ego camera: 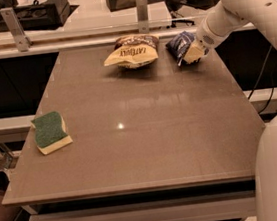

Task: Move blue chip bag near sponge

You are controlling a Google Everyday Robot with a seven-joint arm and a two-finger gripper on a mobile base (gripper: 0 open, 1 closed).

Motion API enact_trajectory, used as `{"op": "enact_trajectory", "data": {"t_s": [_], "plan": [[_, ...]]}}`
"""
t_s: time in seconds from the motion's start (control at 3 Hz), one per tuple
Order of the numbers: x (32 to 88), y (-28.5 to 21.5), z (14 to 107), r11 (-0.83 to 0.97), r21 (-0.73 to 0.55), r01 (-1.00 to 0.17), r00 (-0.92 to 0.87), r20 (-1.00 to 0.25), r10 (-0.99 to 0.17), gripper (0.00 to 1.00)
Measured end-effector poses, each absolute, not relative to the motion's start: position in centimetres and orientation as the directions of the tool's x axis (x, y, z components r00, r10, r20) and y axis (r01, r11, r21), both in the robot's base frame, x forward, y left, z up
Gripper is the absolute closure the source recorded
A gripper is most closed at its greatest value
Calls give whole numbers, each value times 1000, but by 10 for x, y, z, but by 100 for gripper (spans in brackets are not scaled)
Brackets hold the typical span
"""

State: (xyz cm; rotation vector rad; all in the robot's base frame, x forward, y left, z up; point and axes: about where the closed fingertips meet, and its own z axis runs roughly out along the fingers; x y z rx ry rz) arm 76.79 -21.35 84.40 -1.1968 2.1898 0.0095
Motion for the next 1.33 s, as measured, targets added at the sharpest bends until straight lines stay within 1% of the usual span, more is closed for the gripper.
{"op": "enact_trajectory", "data": {"t_s": [0.33, 0.67, 1.33], "plan": [[768, -212, 841, 584, -279, -762, -385, -530, -755, 100], [767, -211, 847, 581, -284, -763, -381, -528, -759, 100], [758, -213, 893, 558, -308, -771, -363, -507, -782, 100]]}}
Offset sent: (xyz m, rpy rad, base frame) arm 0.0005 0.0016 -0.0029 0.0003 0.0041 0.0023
